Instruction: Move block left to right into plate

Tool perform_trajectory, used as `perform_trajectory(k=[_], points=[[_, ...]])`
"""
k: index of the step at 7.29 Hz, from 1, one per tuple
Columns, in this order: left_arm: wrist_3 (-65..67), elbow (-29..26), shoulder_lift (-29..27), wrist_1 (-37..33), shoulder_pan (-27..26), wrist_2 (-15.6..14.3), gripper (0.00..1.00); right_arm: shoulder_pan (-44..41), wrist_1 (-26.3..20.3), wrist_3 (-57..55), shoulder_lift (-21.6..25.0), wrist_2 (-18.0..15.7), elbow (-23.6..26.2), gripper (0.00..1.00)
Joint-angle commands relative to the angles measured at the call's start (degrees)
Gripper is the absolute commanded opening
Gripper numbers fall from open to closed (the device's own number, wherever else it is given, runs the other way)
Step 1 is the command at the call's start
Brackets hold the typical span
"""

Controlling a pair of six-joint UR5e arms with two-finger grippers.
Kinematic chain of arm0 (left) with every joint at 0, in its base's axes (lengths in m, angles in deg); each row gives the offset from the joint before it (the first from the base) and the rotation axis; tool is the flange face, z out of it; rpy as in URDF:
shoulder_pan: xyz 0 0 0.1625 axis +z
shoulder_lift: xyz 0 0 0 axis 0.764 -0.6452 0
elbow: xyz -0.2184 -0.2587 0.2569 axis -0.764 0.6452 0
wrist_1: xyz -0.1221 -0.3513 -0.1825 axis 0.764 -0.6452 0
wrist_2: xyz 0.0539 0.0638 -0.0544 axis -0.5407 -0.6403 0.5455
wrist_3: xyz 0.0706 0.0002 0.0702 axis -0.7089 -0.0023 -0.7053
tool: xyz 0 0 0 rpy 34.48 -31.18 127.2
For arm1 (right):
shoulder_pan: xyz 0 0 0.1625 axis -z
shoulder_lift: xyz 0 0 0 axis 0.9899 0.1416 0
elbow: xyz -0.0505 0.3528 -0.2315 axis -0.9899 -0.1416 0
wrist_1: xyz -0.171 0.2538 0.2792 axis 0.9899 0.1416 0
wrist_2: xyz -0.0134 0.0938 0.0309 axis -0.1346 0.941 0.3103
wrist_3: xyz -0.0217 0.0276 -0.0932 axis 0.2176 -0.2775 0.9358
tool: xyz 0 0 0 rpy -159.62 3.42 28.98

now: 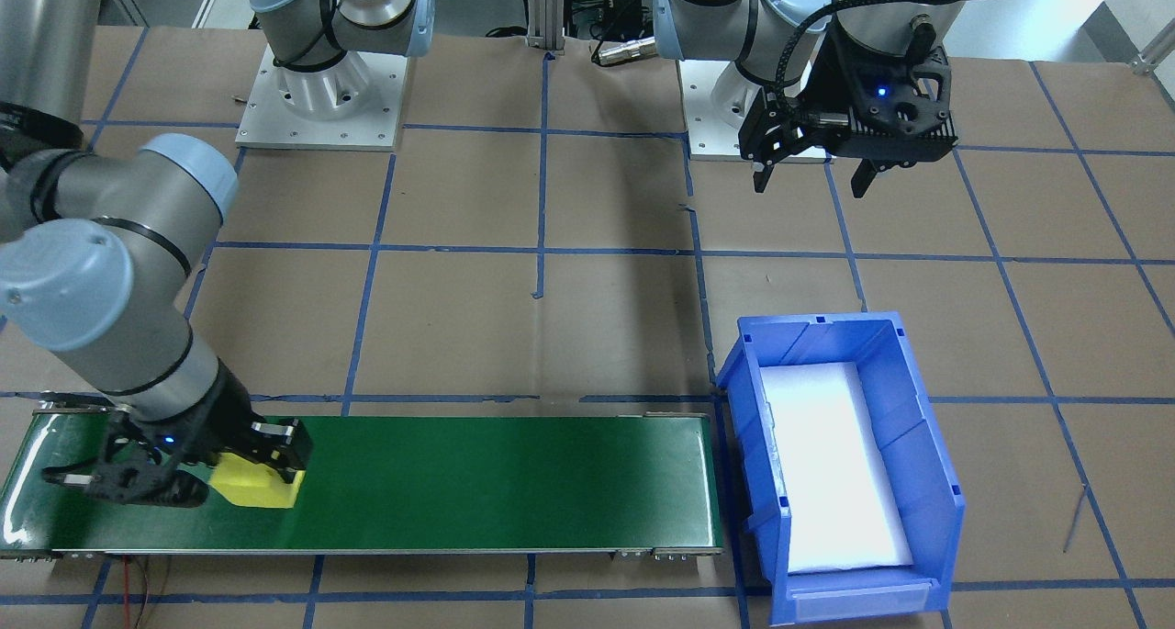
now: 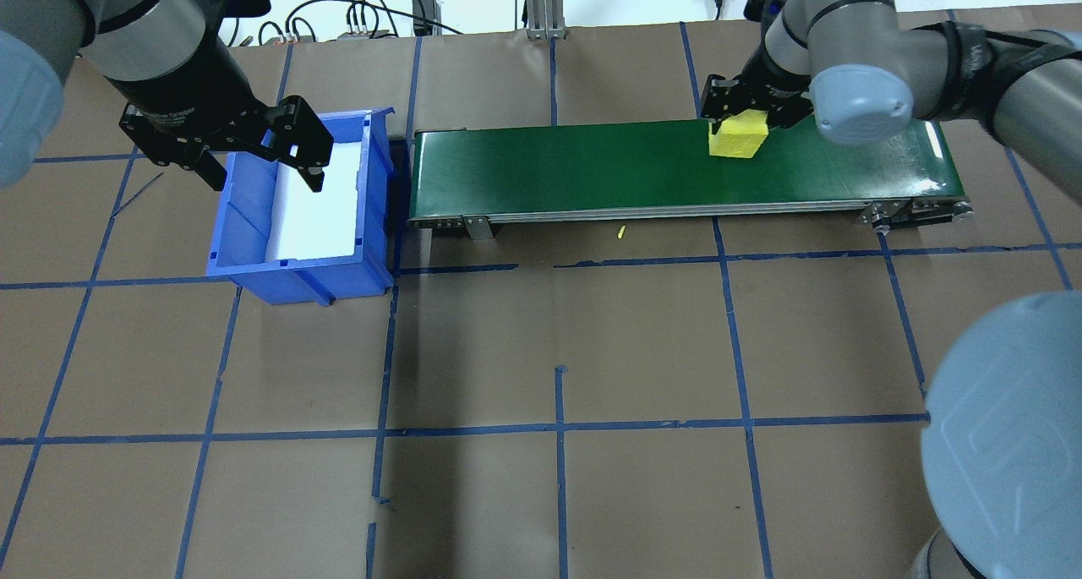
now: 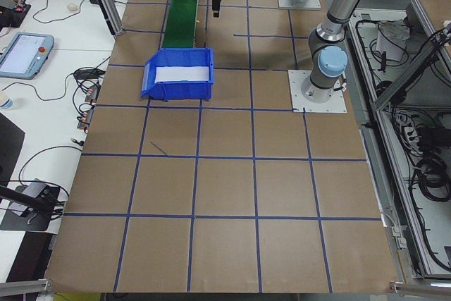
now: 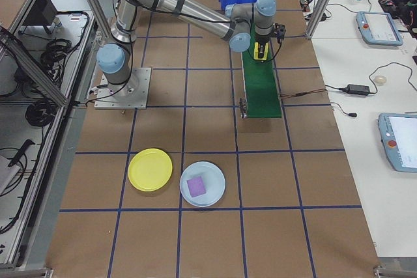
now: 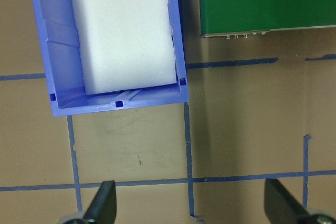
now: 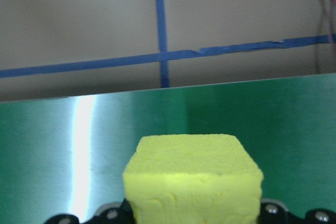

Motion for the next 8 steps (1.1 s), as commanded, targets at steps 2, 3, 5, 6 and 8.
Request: perform_trajectory(k=[2,3,5,6,8], points=[[0.0,0.0,0.3,-0.1,-0.2,-0.2,1.0,18.3,-19.0,24.0,18.1,-15.1,8.3,0.36],[0.0,0.0,0.3,-0.6,-0.4,-1.0,1.0,27.1,-20.3,33.5,22.7,-18.5,12.1,0.36],[0.2,0.0,0.6,-0.2,-0.3,-1.3,1.0,46.8,-17.6,48.0,21.9,-18.6,15.0,0.36],[0.7,0.1,0.3,-0.2,-0.3,-0.5,1.0,55.3,-14.4,55.6,21.8,-18.5,17.5,0.35],[0.3,-0.2,0.8,-0.6,0.6,-0.9,1.0,69.3,-0.9,64.9,20.0,-15.5,25.2,0.33]])
